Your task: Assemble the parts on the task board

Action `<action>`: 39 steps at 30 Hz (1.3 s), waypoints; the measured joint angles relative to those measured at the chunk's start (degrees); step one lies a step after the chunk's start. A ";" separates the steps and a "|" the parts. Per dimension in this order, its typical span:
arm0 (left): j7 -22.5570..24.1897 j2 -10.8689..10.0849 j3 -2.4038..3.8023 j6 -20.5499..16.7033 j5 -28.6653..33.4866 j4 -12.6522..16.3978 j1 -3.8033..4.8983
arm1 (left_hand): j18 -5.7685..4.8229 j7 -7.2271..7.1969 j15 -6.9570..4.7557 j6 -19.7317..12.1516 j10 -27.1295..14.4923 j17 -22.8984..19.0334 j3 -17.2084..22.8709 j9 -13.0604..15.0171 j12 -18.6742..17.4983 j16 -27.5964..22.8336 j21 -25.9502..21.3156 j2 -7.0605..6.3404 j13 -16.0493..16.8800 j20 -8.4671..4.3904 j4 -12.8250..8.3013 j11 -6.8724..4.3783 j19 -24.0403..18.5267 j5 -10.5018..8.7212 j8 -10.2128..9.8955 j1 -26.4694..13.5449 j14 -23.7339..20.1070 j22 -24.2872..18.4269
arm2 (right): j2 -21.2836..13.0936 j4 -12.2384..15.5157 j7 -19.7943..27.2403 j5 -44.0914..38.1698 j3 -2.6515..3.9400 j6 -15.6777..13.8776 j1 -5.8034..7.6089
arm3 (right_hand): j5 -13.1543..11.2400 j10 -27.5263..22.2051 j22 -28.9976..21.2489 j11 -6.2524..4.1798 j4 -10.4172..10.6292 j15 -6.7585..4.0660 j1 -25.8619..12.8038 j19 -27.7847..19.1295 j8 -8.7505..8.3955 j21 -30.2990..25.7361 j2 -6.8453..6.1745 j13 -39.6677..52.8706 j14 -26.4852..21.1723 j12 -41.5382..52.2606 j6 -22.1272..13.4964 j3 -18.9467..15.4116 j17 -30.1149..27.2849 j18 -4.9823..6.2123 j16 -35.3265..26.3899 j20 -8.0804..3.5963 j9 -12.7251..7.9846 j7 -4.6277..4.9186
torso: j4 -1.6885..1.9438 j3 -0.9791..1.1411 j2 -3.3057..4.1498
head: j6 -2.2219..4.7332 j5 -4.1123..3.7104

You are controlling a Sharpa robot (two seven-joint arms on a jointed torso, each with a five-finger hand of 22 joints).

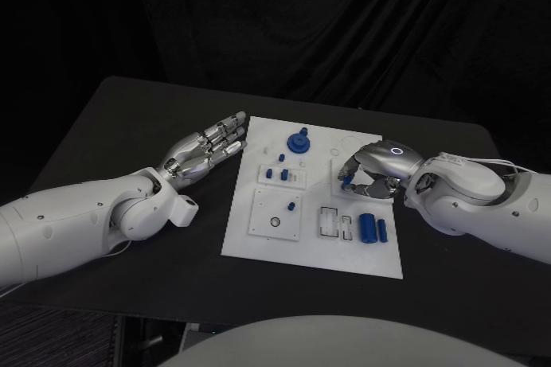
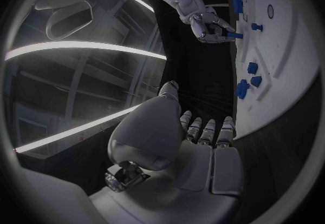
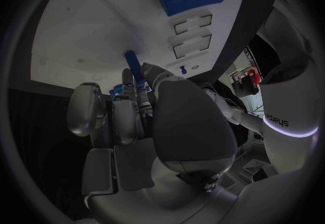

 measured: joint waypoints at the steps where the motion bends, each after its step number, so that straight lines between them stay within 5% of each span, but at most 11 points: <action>1: -0.01 0.02 0.00 0.02 0.00 -0.03 0.00 | 0.00 0.00 0.00 0.00 0.00 0.00 0.00 0.00 0.00 0.00 0.00 0.00 0.00 0.06 0.00 0.00 0.05 0.00 0.00 0.00 0.00 0.00 | -0.05 0.25 0.00 0.00 0.00 -0.09 0.19 | 0.00 0.00 0.00 0.00 0.00 0.00 0.00 0.00 0.00 0.00 0.00 0.00 0.00 0.00 0.00 0.00 0.00 0.00 0.00 0.00 0.01 0.00 | 0.00 0.00 0.00 | 0.00 -0.01; 12: -0.10 0.08 0.00 0.09 0.00 -0.17 -0.02 | 0.01 0.00 0.00 0.00 0.00 0.02 0.00 -0.01 0.00 0.00 0.00 0.00 0.01 0.05 0.00 0.00 0.05 0.00 0.00 0.00 0.00 0.00 | -0.63 3.64 -0.03 0.00 0.02 -1.10 2.98 | 0.00 0.00 -0.01 0.00 0.17 0.00 0.00 0.00 -0.01 0.00 0.00 -0.06 0.00 -0.21 0.00 0.16 -0.06 0.00 0.00 0.00 0.00 0.00 | 0.00 0.01 -0.03 | -0.01 0.03; 22: -0.13 0.42 0.00 0.11 0.00 -0.37 -0.04 | 0.00 0.34 0.00 -0.35 -0.11 0.03 0.00 -0.01 0.00 0.00 0.00 0.00 0.01 0.25 0.00 0.11 -0.15 0.00 0.00 0.00 0.00 -0.06 | 2.07 7.42 0.38 0.29 0.01 -1.22 3.50 | 0.00 0.72 -0.01 0.10 -0.07 0.00 0.01 0.00 -0.01 0.00 -0.02 -0.19 0.00 -0.26 0.21 0.39 0.06 0.00 0.00 0.00 0.11 0.21 | 0.03 -0.01 0.00 | 0.01 -0.15; 28: -0.09 0.78 0.00 0.07 0.01 -0.67 -0.09 | 0.00 -0.81 -0.01 -3.11 -0.20 0.03 0.16 -0.42 0.00 0.00 0.00 0.00 0.02 0.25 -0.16 0.20 -0.15 0.00 -0.24 0.00 0.00 -0.18 | 7.12 6.65 1.95 0.64 0.04 -1.00 2.34 | 0.00 0.72 -0.01 0.10 -0.55 0.00 0.33 0.00 -0.01 0.00 -0.30 -0.24 0.00 -0.76 0.20 0.87 0.06 0.00 0.00 0.00 0.11 0.21 | 0.04 -0.02 0.01 | 0.02 -0.64; 39: 0.07 1.04 0.00 -0.17 0.01 -0.69 -0.16 | 0.00 0.52 -0.22 -4.00 -0.18 0.04 -0.01 -0.47 0.00 0.00 0.00 0.00 0.02 -0.81 -0.32 -0.60 -0.15 0.00 -0.23 0.00 0.22 -0.29 | 13.96 2.23 4.73 0.10 0.00 -0.12 -0.29 | -0.03 0.83 -0.02 0.22 -0.64 0.00 0.55 0.00 -0.01 0.00 -0.08 -0.30 0.00 -1.01 0.20 0.97 0.05 0.00 0.00 0.00 0.09 0.21 | 0.12 -0.02 -0.01 | 0.02 -0.74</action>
